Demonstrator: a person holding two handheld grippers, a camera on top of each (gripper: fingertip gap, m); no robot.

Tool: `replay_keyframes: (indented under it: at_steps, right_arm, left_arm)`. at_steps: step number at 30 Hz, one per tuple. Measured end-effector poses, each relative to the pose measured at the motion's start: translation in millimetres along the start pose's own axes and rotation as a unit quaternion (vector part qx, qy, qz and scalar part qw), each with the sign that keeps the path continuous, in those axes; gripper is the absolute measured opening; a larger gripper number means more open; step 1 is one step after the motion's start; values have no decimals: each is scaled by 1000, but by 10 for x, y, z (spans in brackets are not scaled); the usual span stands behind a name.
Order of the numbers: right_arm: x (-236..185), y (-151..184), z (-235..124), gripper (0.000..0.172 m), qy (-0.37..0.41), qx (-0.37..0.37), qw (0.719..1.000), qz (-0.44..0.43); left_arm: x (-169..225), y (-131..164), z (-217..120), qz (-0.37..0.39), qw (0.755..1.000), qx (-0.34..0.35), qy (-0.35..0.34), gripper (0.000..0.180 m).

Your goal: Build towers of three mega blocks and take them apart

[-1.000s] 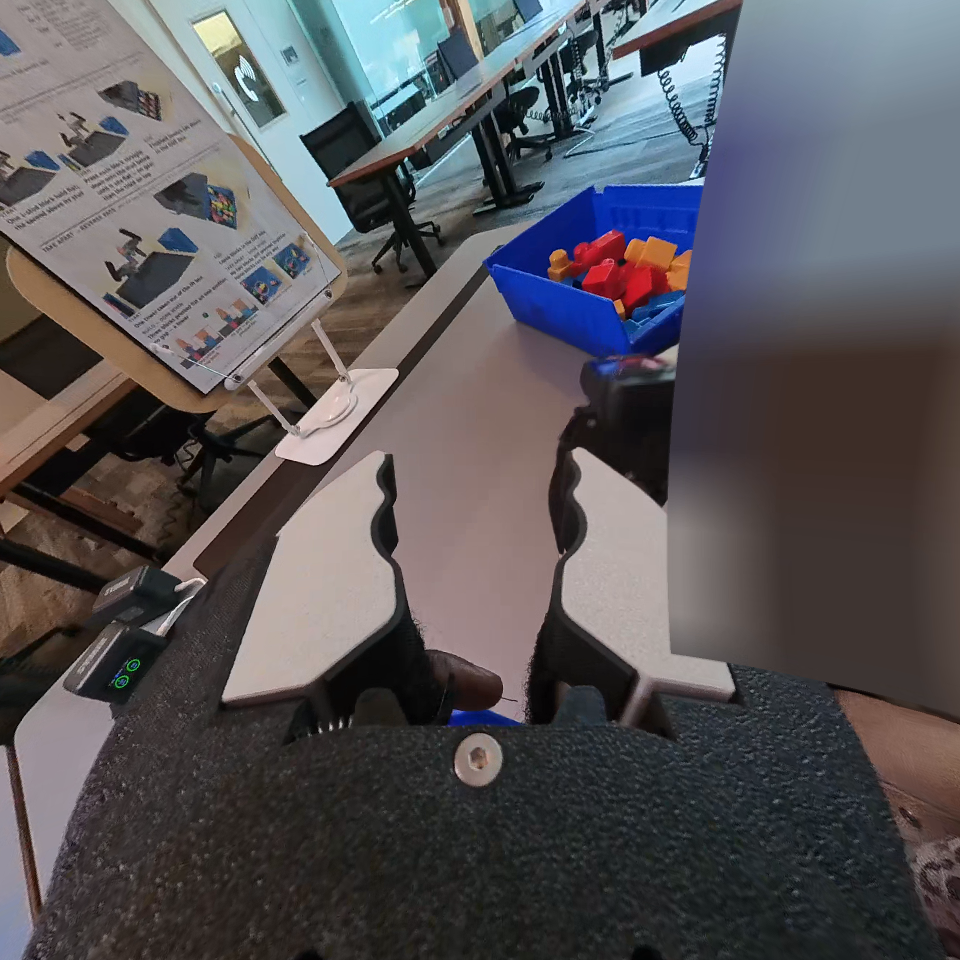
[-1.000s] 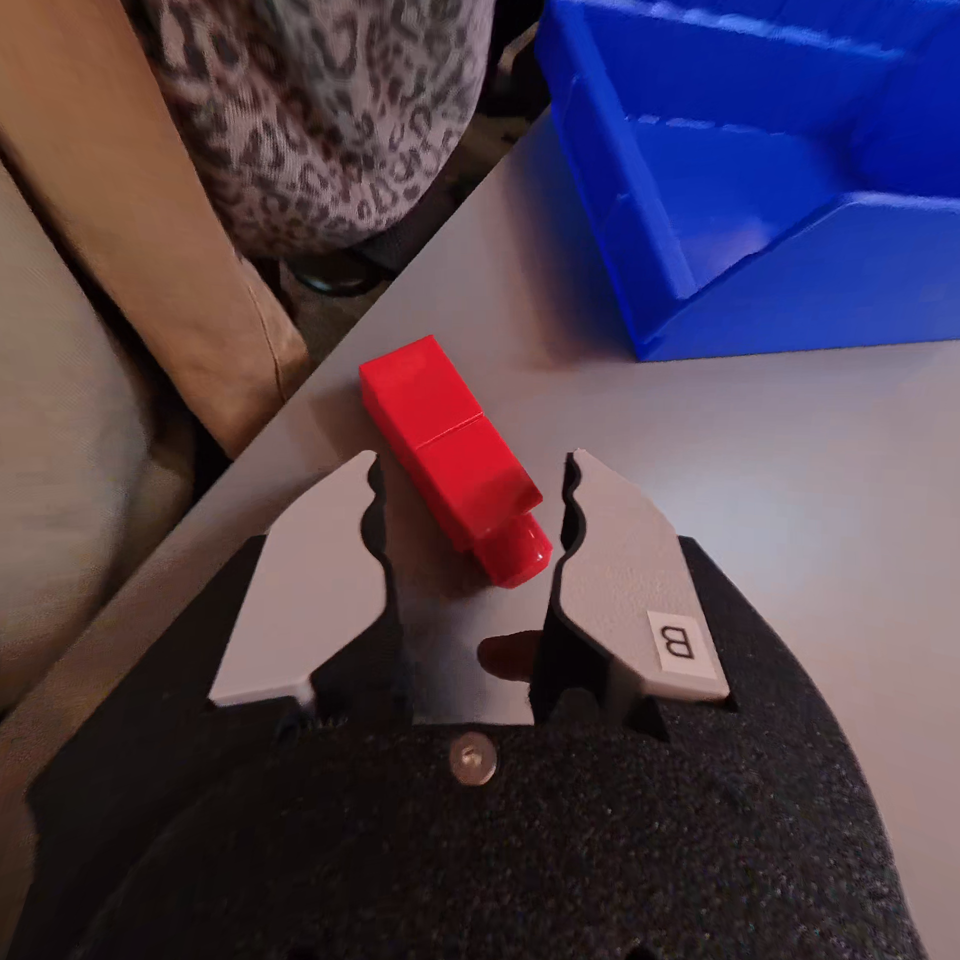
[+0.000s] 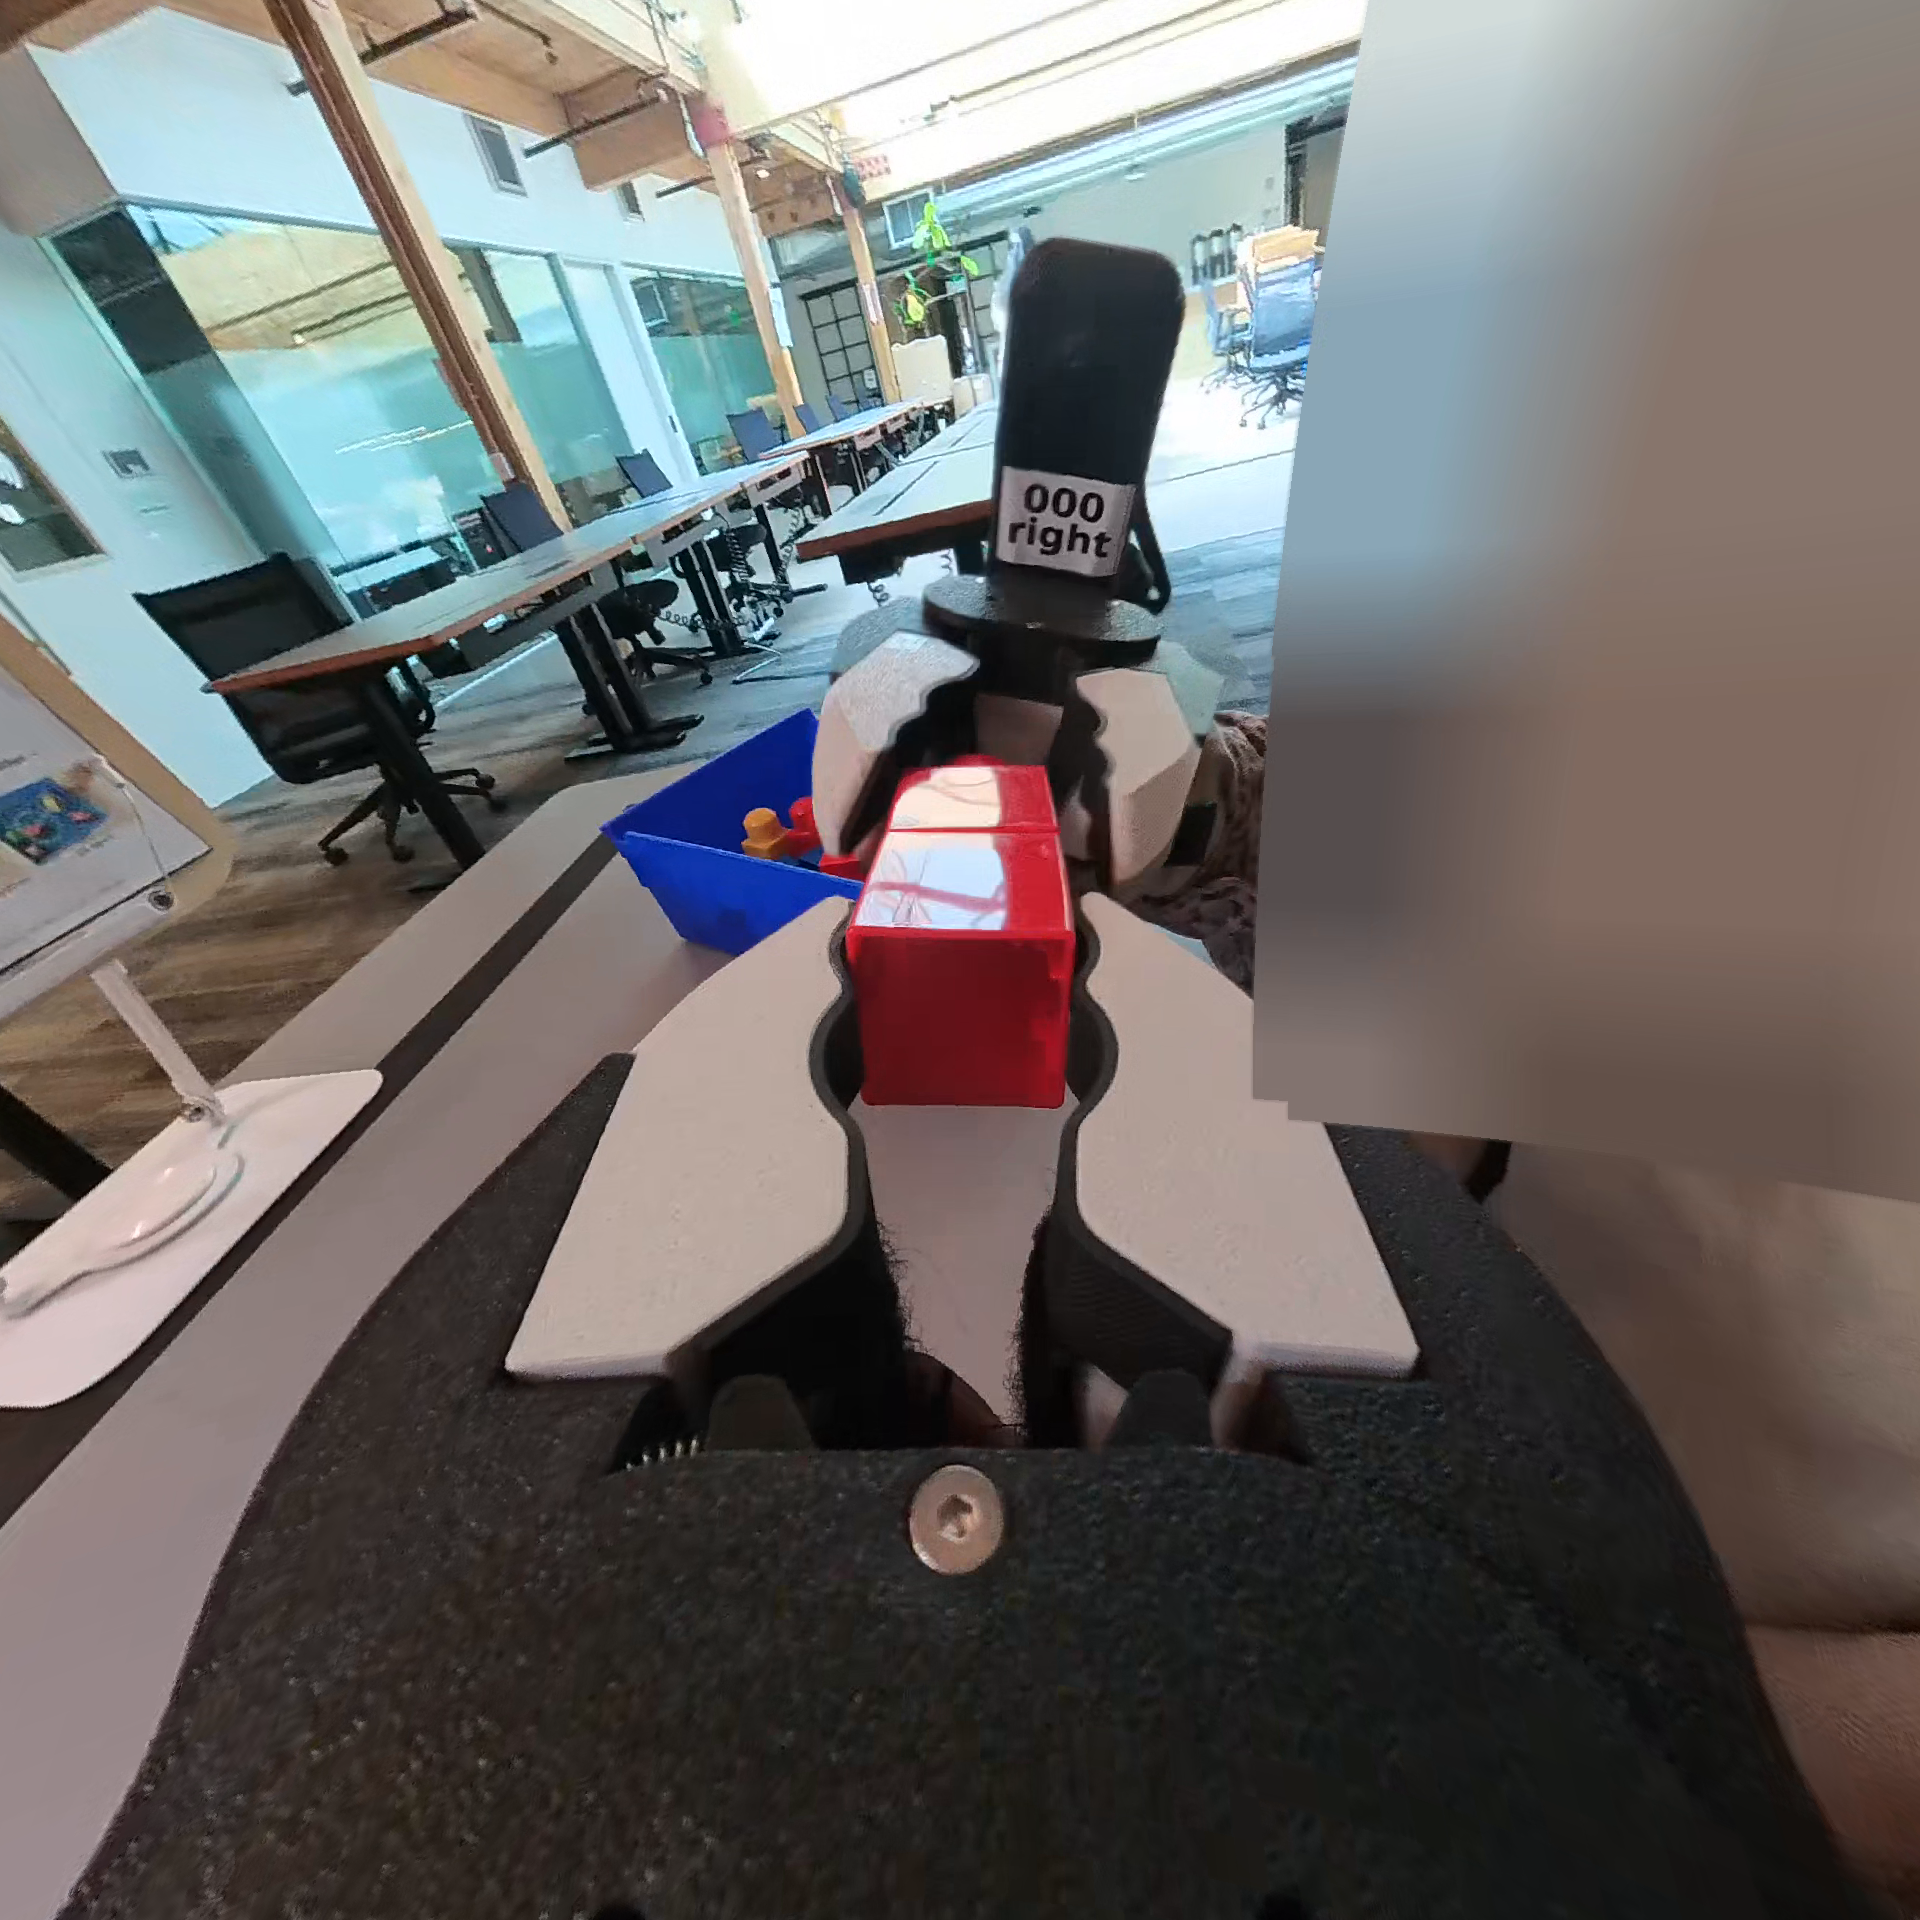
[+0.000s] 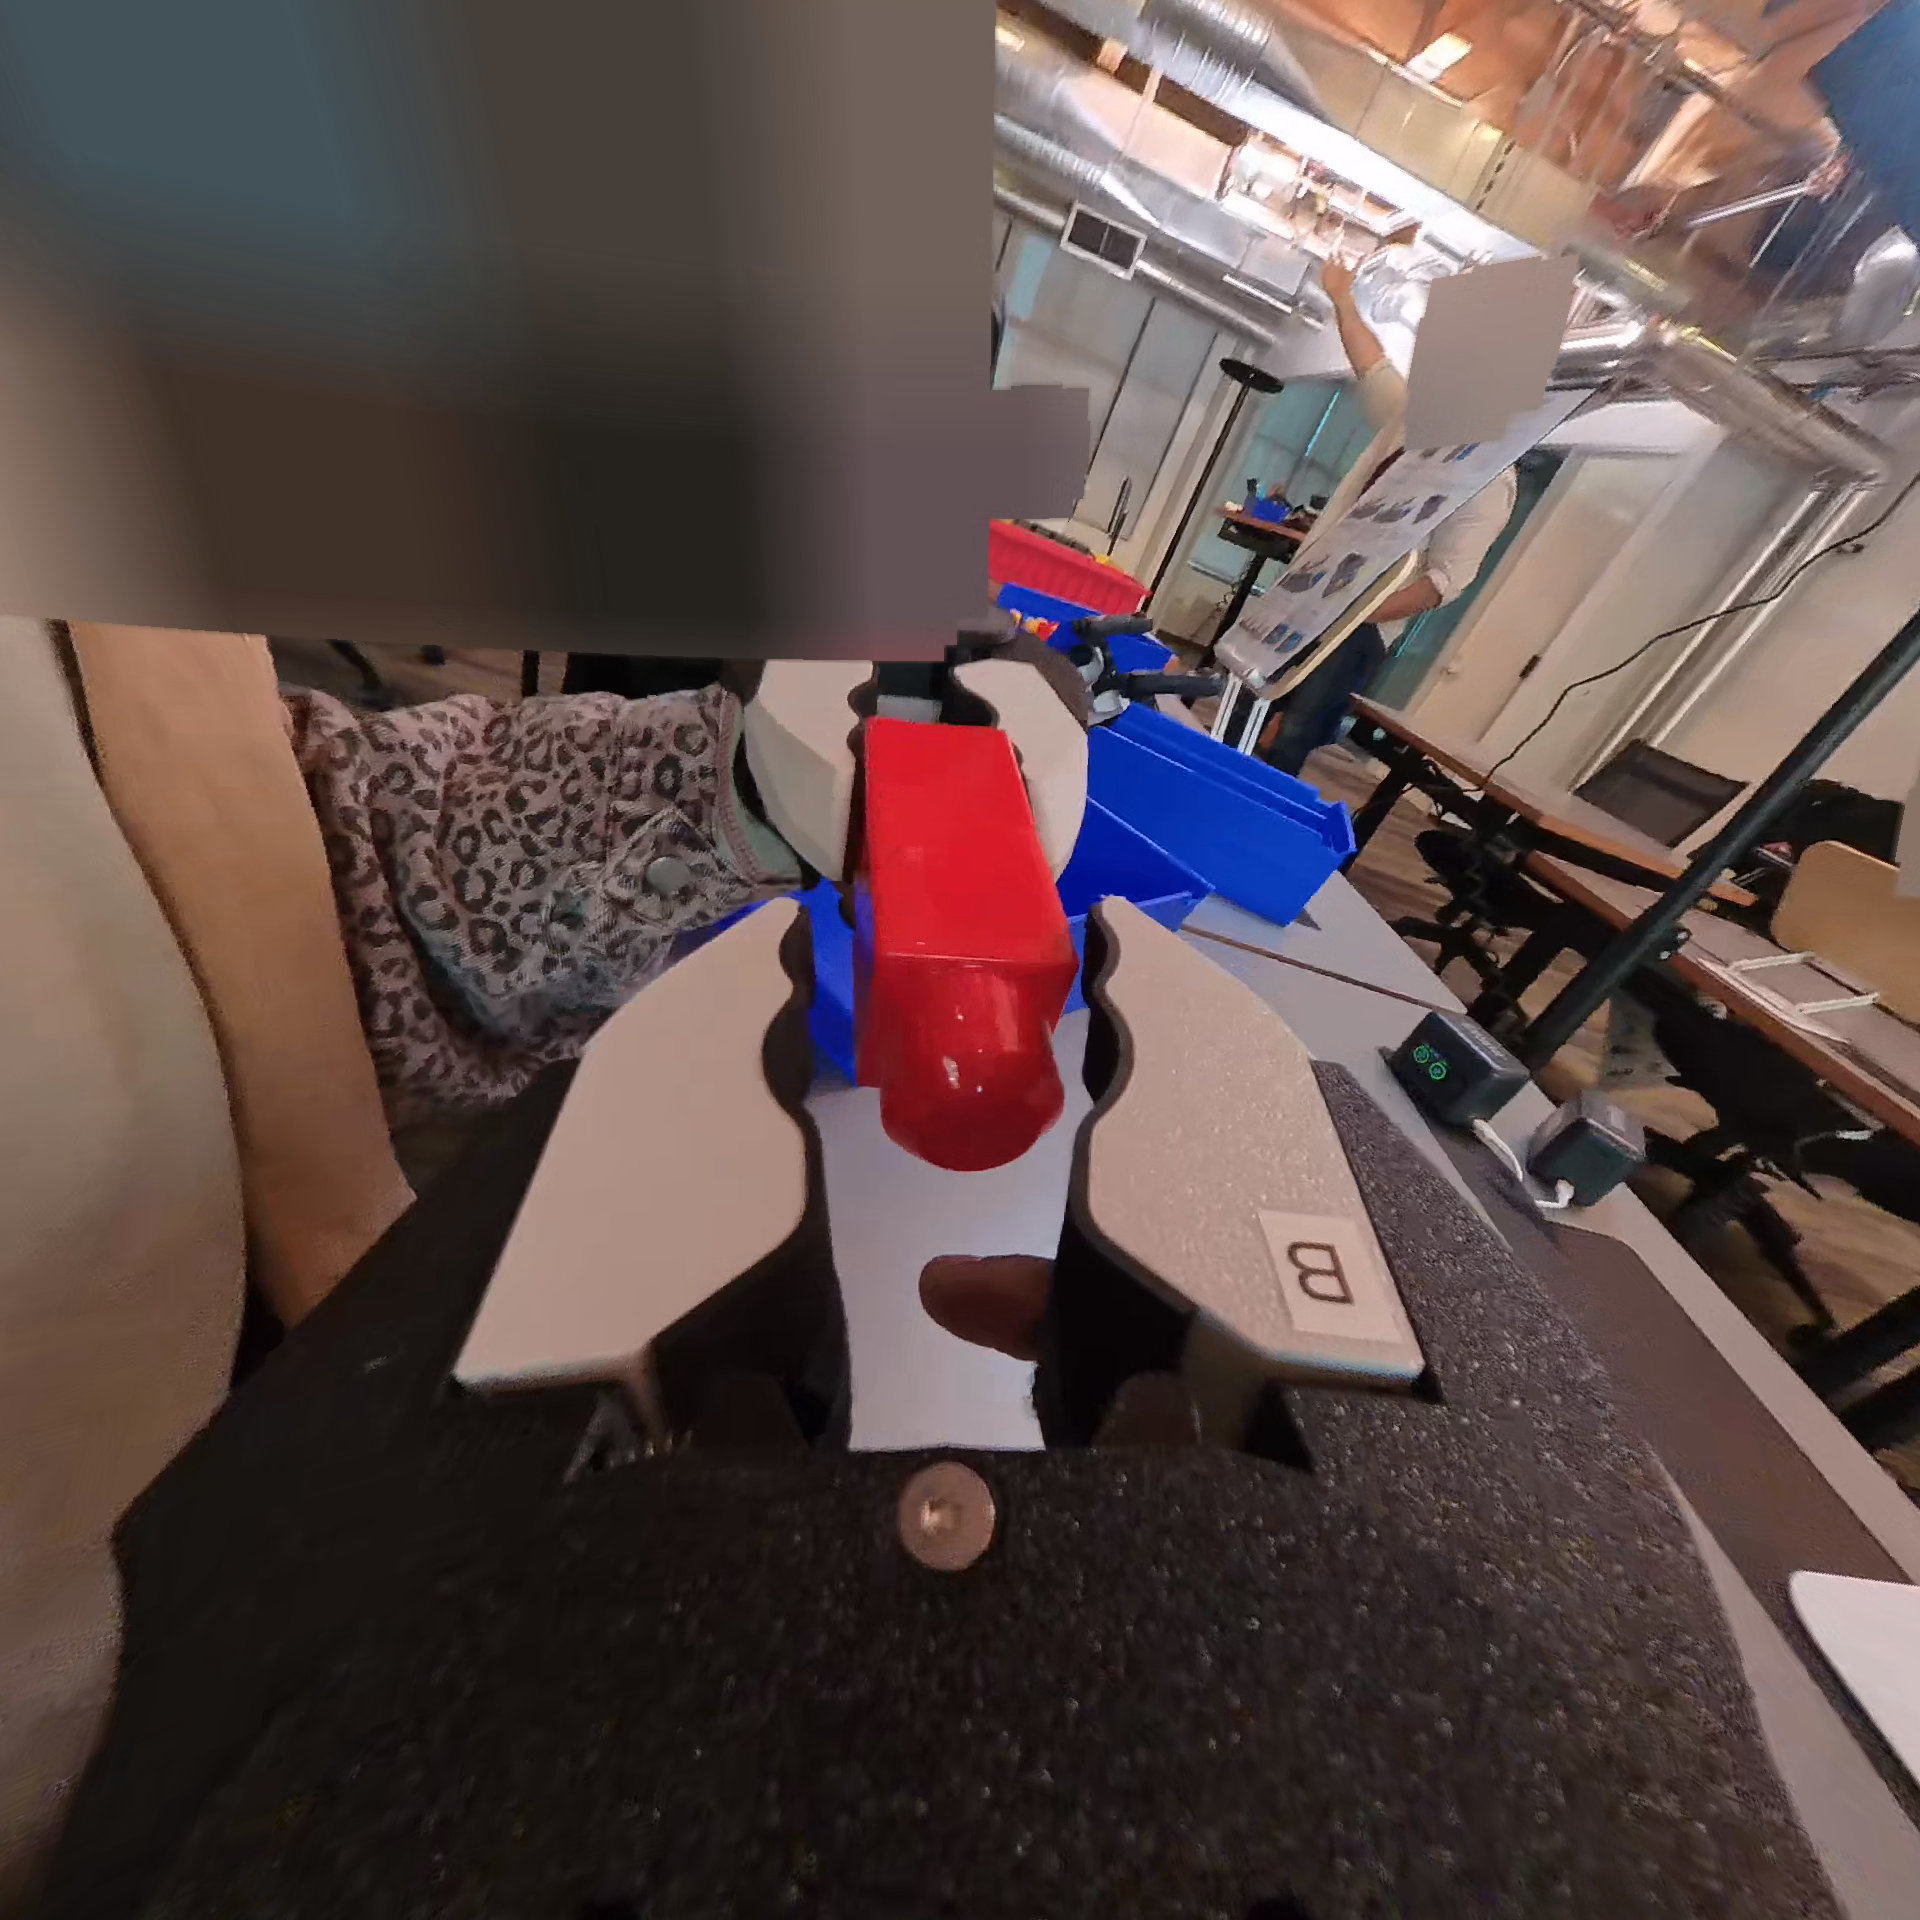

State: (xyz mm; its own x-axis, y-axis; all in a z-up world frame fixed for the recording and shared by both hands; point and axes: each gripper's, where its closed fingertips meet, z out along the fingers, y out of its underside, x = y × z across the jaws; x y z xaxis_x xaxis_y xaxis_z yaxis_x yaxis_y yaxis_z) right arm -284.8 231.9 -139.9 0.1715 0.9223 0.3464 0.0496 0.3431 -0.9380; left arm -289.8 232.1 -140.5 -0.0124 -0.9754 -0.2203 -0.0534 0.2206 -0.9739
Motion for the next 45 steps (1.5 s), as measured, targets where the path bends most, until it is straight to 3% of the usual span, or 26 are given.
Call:
replay_keyframes:
  at_steps: [4,11,13,15,17,19,21,22,25,30,35,38,45]
  right_arm:
    - [-17,18,20,37,0,-5,1000,-10]
    - [-83,-11,0,36,-8,-52,998,-31]
    - [67,-51,-192,36,27,-55,998,-33]
    - [404,-102,-541,36,114,-64,991,-34]
    - [923,-87,-1113,36,277,-121,951,-70]
    - [1354,52,-1867,36,439,-217,866,-102]
    - [1537,352,-2521,36,525,-318,786,-73]
    - [1575,531,-2781,36,550,-355,755,-43]
    - [1533,1164,-3212,36,554,-429,708,88]
    - [1262,1942,-3570,37,517,-533,632,221]
    - [1254,2023,-3582,38,516,-518,636,246]
    - [1289,1982,-3583,52,523,-512,640,235]
    - [1479,1575,-3433,58,556,-449,679,169]
  left_arm:
    - [43,19,11,18,1000,-15,5,36]
    - [109,-25,-72,65,997,-33,7,36]
    - [-38,-198,-307,60,997,7,-45,35]
    - [-302,-475,-766,35,986,85,-142,35]
    - [-528,-691,-1294,15,955,154,-253,36]
    - [-637,-800,-1701,-7,923,193,-332,36]
    - [-671,-870,-1960,-23,898,223,-378,35]
    - [-664,-912,-2040,-25,889,239,-389,36]
    - [-605,-993,-2068,-26,888,262,-377,36]
    - [-592,-1011,-1981,-16,892,247,-380,36]
    - [-626,-957,-1918,-6,895,216,-390,36]
    - [-642,-933,-1906,-1,895,204,-396,36]
    - [-638,-900,-1845,18,899,174,-401,35]
